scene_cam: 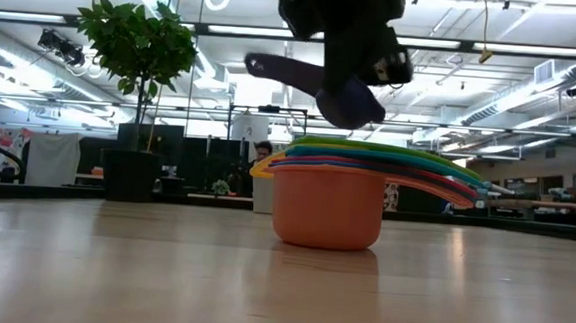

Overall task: Nest measuring cups in basket
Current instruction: Stack the dark blue measuring cup on top of the green measuring cup

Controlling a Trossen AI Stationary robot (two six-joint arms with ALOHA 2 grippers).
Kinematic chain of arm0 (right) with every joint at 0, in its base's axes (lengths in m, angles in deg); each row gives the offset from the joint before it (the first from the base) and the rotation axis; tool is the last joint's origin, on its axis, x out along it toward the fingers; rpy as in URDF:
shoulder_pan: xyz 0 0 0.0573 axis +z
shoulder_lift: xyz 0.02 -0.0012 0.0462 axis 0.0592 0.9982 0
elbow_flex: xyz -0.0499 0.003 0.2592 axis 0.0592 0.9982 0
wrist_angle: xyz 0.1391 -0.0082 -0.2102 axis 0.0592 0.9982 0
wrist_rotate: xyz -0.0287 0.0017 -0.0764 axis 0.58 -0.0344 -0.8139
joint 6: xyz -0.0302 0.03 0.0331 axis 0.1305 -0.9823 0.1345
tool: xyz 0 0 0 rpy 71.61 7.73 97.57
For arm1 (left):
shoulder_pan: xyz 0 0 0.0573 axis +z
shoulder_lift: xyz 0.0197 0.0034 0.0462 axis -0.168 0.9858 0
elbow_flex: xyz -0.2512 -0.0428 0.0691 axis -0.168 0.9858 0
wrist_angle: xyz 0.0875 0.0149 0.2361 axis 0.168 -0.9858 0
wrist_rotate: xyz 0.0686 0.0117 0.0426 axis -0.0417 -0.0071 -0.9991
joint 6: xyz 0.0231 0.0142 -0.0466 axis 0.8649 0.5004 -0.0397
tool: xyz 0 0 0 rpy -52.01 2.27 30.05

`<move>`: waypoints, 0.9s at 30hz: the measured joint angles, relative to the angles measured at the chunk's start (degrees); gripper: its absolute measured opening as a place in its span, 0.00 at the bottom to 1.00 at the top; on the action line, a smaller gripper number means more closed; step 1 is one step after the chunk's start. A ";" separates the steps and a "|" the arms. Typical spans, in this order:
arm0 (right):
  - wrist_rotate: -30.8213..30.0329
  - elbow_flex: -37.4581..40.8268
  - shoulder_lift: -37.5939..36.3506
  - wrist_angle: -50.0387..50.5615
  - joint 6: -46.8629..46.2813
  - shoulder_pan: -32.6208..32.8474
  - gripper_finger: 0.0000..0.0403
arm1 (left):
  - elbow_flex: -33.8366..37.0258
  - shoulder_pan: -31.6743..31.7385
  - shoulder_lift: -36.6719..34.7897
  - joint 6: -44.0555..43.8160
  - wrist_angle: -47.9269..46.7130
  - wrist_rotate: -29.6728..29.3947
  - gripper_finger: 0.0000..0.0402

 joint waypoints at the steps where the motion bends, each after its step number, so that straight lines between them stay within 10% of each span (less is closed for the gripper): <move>1: 0.35 0.00 0.00 -0.01 3.86 0.05 0.04 | 0.00 0.00 -0.02 -0.02 0.00 0.00 0.02; 27: -3.62 0.00 0.00 1.33 88.45 1.98 0.03 | 0.00 0.01 -0.01 -6.34 0.02 -0.03 0.02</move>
